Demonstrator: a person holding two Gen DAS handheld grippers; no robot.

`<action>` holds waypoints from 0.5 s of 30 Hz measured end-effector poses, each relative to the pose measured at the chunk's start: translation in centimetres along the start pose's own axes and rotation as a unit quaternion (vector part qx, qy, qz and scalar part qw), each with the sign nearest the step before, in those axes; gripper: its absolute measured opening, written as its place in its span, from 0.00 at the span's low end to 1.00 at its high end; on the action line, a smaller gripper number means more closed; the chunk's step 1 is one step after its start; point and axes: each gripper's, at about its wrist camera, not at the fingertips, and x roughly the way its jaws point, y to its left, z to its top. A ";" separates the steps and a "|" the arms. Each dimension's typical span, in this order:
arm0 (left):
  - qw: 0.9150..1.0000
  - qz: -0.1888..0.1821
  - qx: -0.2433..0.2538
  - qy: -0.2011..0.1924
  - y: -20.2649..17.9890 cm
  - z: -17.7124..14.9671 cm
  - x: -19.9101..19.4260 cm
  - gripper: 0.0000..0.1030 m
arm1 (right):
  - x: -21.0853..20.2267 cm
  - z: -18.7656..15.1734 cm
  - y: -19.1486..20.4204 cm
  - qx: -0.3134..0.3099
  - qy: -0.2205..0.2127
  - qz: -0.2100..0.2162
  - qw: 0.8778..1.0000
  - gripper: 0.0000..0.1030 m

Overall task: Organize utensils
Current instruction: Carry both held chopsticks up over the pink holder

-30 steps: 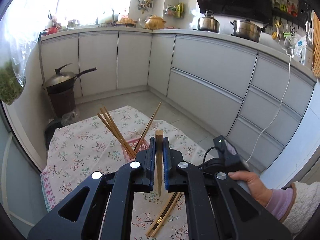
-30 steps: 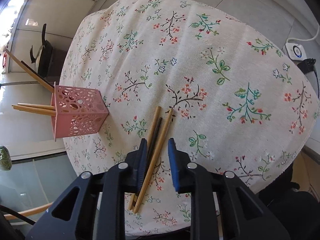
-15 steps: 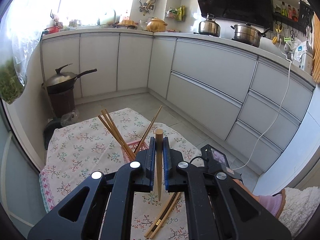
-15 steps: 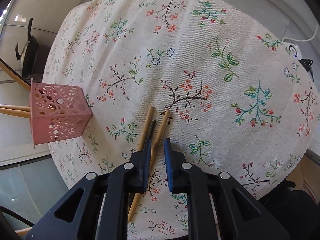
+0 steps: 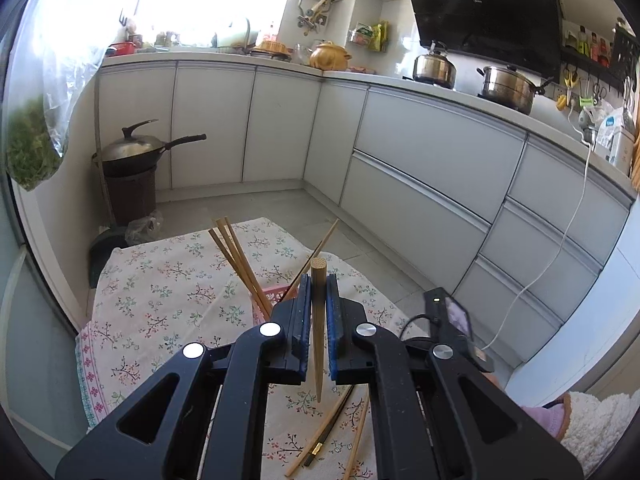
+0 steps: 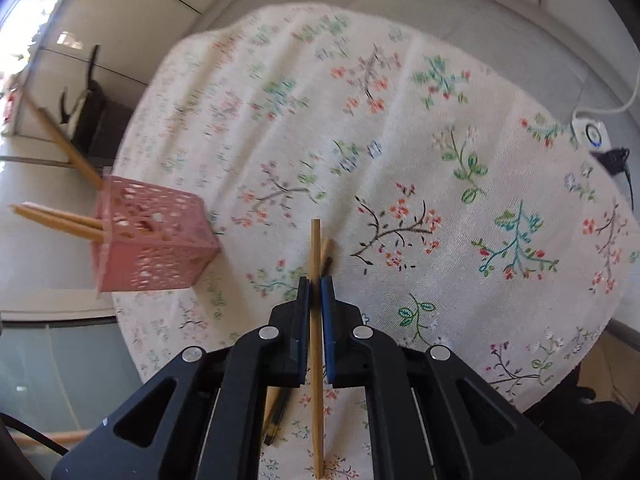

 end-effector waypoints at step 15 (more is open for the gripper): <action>0.997 0.033 -0.066 -0.029 1.4 1.0 -0.8 0.06 | -11.6 -1.4 0.5 -0.083 -0.122 0.075 0.986 0.06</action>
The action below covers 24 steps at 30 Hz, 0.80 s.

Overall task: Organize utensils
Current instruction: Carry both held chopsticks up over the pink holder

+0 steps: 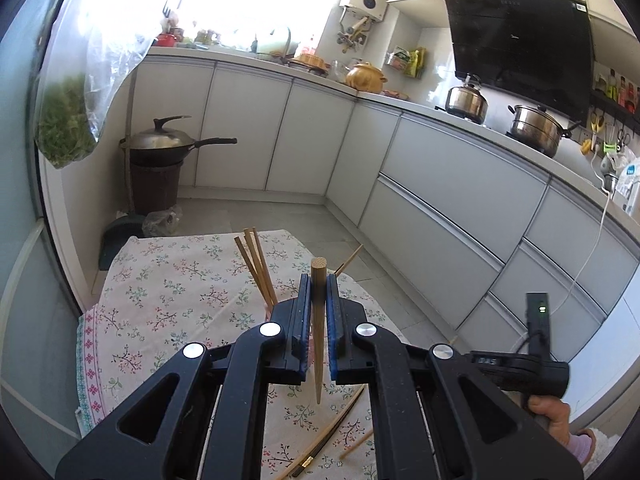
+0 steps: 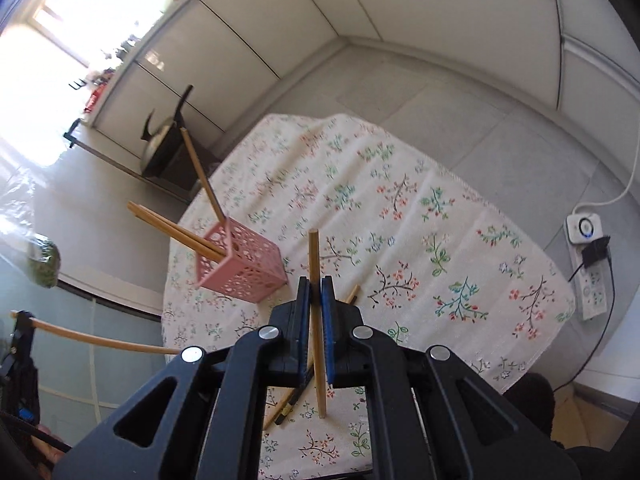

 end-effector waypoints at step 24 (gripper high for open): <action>0.994 0.052 -0.058 -0.079 -0.7 6.5 2.2 0.06 | -6.5 5.3 0.8 0.016 -0.062 0.071 0.995 0.06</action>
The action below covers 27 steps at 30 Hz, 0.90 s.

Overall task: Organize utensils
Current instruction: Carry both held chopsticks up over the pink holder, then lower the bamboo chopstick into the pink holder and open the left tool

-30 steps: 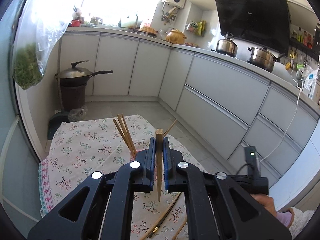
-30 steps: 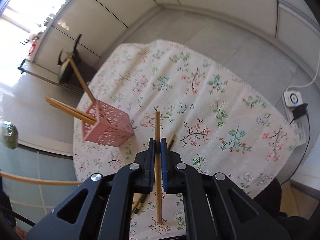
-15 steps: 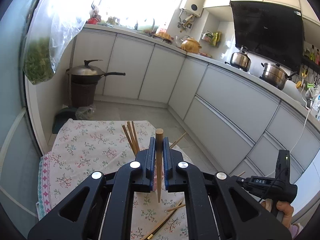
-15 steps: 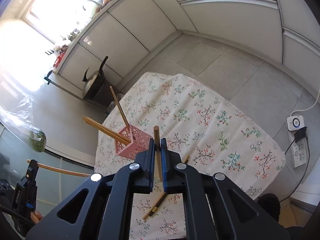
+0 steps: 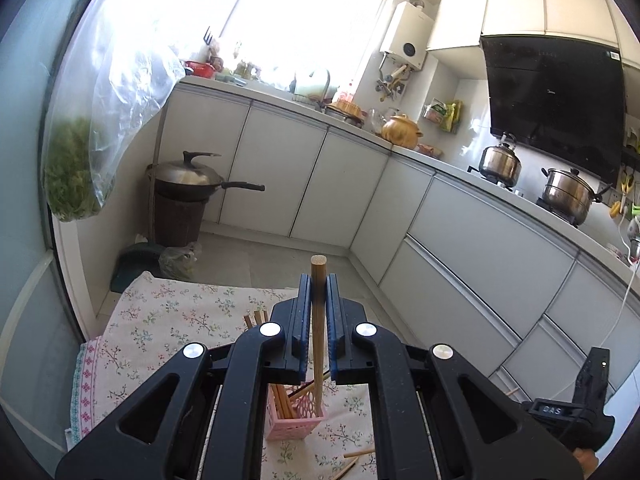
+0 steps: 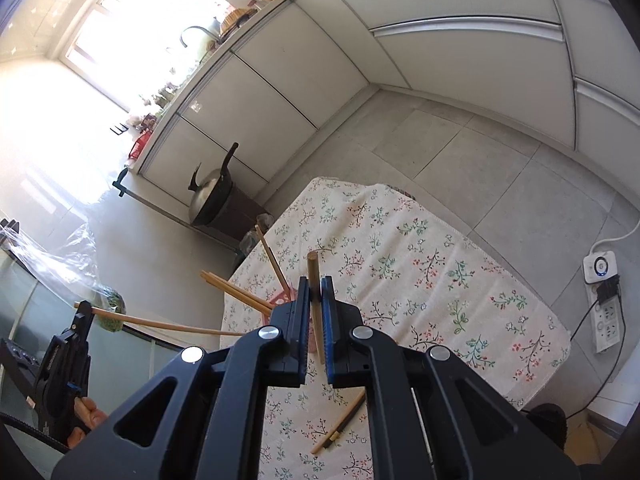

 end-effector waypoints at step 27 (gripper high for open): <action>0.994 0.048 -0.094 0.043 5.6 -1.1 3.9 0.31 | -0.1 2.9 3.6 -0.012 -0.003 0.020 1.000 0.06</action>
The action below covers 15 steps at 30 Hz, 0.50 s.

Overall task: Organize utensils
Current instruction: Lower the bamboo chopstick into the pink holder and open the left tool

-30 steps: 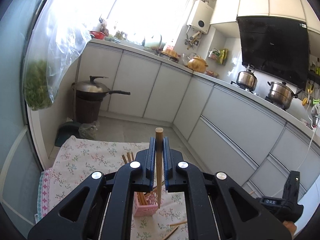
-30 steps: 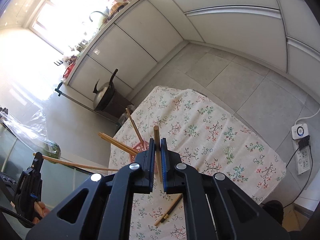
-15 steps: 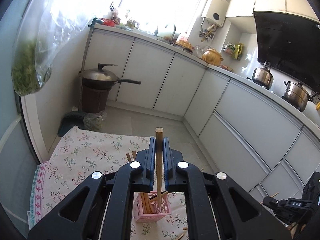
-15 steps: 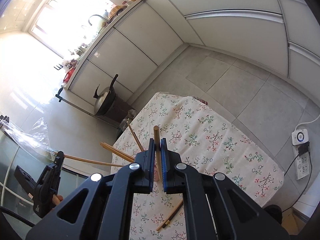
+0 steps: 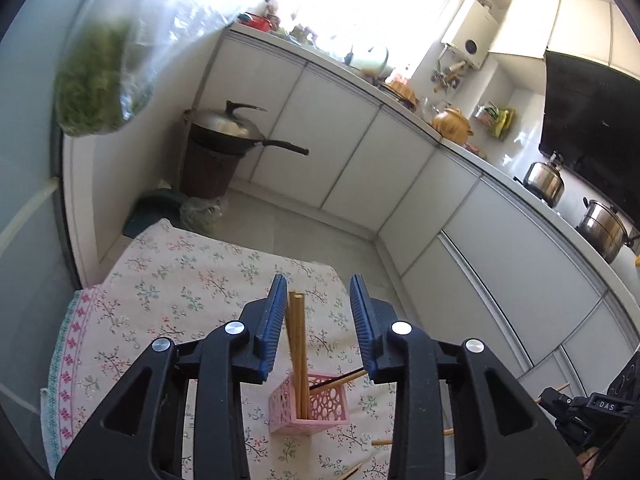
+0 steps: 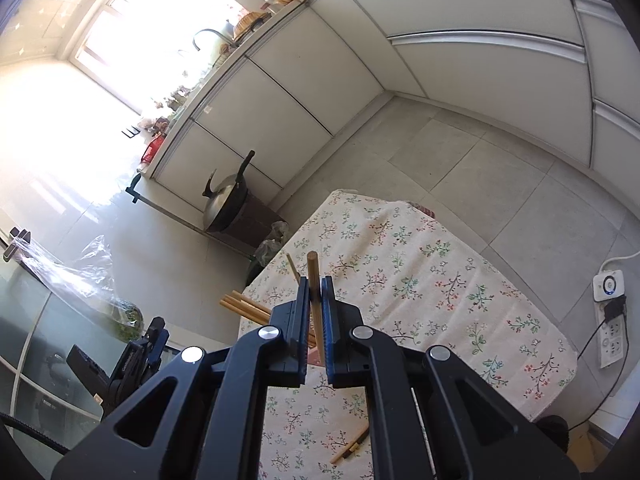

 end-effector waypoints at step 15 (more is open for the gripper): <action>0.996 0.034 0.052 -0.057 -1.4 1.2 -3.3 0.34 | 5.9 1.3 5.6 -0.059 0.013 -0.034 0.998 0.06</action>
